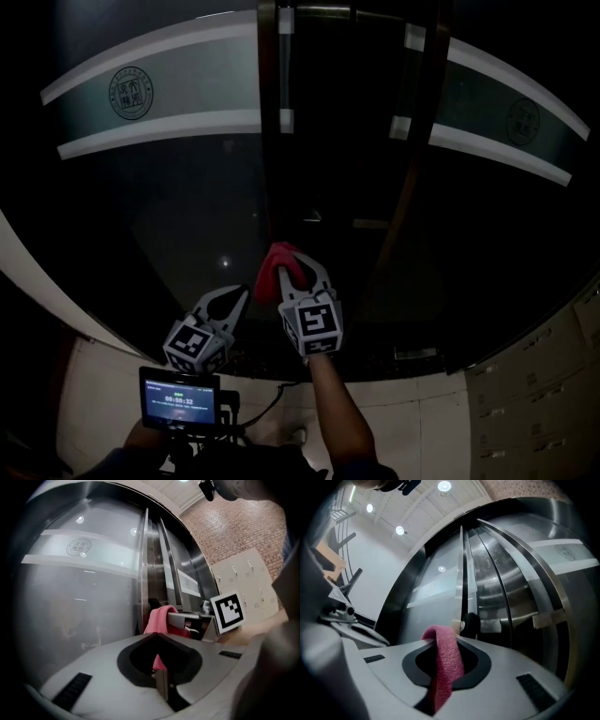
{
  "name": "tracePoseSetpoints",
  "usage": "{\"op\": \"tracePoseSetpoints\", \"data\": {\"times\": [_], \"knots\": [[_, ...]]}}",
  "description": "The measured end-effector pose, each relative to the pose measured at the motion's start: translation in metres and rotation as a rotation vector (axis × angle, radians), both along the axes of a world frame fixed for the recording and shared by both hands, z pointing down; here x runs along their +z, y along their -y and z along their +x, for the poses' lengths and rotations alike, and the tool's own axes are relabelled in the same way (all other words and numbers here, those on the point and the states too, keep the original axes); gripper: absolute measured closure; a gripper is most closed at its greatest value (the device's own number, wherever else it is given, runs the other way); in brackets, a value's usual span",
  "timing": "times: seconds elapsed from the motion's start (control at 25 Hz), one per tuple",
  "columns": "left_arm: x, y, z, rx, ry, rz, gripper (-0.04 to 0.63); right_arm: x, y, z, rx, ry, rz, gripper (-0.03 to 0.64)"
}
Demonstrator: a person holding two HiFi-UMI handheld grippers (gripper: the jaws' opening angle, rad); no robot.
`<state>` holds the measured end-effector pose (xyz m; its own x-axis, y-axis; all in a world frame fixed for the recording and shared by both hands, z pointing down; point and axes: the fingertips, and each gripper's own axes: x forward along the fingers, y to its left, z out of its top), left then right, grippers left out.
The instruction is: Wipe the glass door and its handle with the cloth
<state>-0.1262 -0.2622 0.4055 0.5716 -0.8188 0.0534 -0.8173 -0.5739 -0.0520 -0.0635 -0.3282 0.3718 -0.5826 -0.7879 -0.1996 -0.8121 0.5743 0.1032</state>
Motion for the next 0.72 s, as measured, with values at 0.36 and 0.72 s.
{"op": "tracePoseSetpoints", "data": {"times": [0.36,0.72], "knots": [[0.017,-0.002,-0.028,0.056,0.025,-0.028,0.583,0.095,-0.002,-0.024,0.098,0.075,-0.162,0.589],[0.032,-0.01,-0.048,0.087,0.039,-0.054,0.583,0.129,0.002,-0.036,0.131,0.096,-0.26,0.589]]}}
